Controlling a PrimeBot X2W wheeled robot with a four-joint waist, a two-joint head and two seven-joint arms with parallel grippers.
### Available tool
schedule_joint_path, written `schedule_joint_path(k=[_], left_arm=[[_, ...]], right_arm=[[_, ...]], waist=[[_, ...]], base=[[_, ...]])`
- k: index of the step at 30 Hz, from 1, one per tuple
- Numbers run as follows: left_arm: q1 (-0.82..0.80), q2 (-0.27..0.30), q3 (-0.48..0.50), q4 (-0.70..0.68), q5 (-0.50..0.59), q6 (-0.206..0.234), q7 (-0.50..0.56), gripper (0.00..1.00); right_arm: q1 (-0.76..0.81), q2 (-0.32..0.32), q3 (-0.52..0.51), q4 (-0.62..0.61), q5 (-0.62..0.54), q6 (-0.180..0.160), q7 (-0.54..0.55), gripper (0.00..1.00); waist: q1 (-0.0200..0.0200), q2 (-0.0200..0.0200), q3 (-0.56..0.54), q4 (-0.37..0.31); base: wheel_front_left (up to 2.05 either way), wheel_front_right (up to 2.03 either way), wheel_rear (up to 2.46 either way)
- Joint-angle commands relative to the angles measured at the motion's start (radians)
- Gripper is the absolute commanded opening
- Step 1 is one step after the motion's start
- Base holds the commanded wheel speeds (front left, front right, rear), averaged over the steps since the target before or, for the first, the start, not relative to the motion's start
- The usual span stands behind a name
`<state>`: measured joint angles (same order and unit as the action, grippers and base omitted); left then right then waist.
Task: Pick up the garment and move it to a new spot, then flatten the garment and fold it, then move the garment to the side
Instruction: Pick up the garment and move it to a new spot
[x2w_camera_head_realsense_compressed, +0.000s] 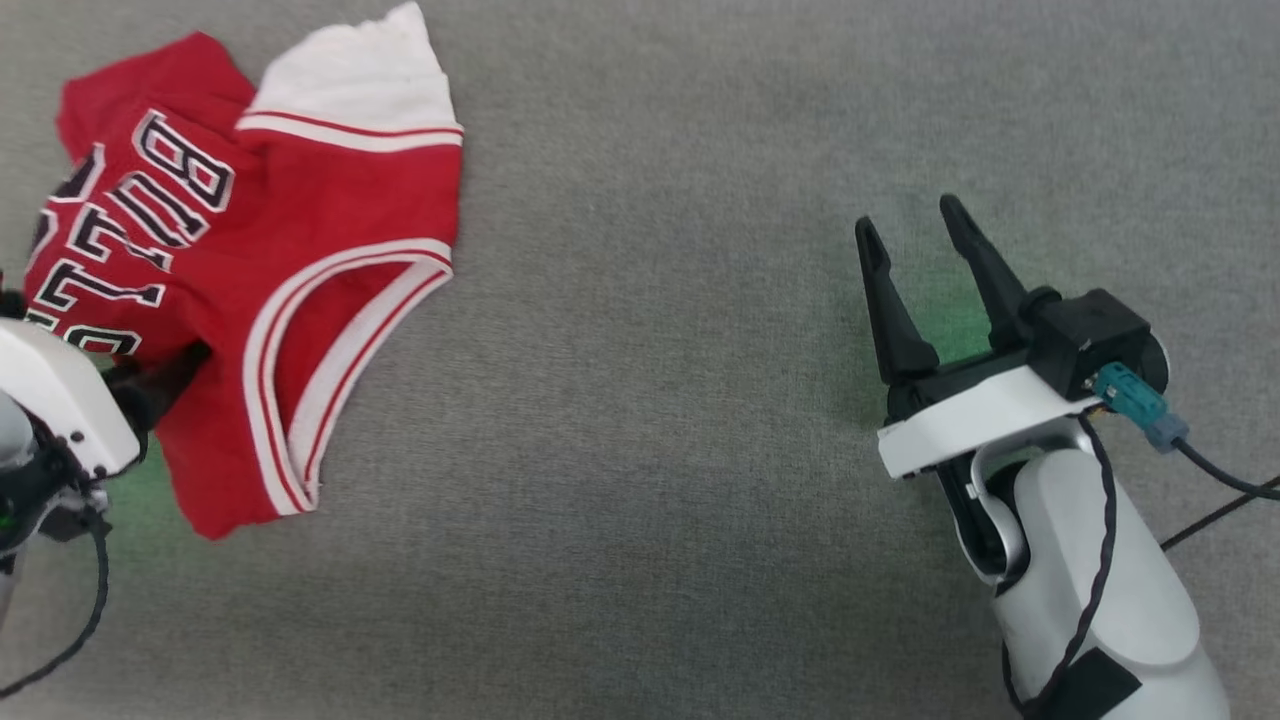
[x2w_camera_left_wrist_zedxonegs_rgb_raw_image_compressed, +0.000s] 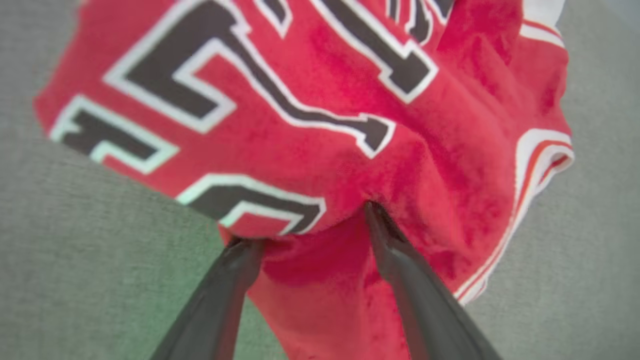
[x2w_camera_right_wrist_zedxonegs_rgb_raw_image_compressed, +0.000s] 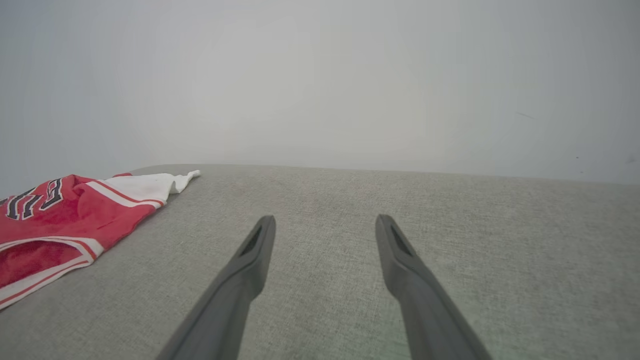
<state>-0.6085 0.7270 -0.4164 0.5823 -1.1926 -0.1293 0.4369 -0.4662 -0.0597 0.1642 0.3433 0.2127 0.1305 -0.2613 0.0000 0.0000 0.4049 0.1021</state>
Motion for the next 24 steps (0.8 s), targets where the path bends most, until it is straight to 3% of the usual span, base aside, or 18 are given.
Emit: schedule_joint_path(k=[1,9,10,14,18,24], left_arm=[[-0.019,-0.002,-0.006,-0.005,-0.015,-0.001,0.002,1.00],[-0.076,-0.039,-0.118,0.021,-0.081,-0.001,0.017,1.00],[-0.079,-0.045,-0.134,0.025,-0.088,-0.001,0.021,0.90],[-0.082,-0.061,-0.195,0.026,-0.109,0.000,0.036,0.00],[-0.108,-0.033,-0.215,0.017,-0.112,0.000,-0.028,0.00],[-0.190,0.048,-0.236,0.040,-0.032,0.000,-0.235,0.00]], right_arm=[[-0.014,0.005,0.005,-0.005,-0.003,0.000,-0.005,1.00],[-0.061,0.008,0.012,-0.031,-0.024,0.000,-0.005,1.00],[-0.065,0.008,0.013,-0.035,-0.025,0.000,-0.005,1.00],[-0.072,0.009,0.016,-0.043,-0.031,0.000,-0.005,1.00],[-0.066,0.010,0.008,-0.048,-0.033,0.000,-0.005,1.00],[-0.049,0.009,0.013,-0.042,-0.007,0.000,-0.005,1.00]], waist=[[0.0000,0.0000,0.036,-0.019],[0.0000,0.0000,0.127,-0.062],[0.0000,0.0000,0.133,-0.068],[0.0000,0.0000,0.147,-0.082],[0.0000,0.0000,0.135,-0.080],[0.0000,0.0000,0.074,-0.070]], base=[[0.00,0.00,0.00],[0.00,0.00,0.00],[0.00,0.00,0.00],[0.00,0.00,0.00],[0.00,0.00,0.00],[0.00,0.00,0.00]])
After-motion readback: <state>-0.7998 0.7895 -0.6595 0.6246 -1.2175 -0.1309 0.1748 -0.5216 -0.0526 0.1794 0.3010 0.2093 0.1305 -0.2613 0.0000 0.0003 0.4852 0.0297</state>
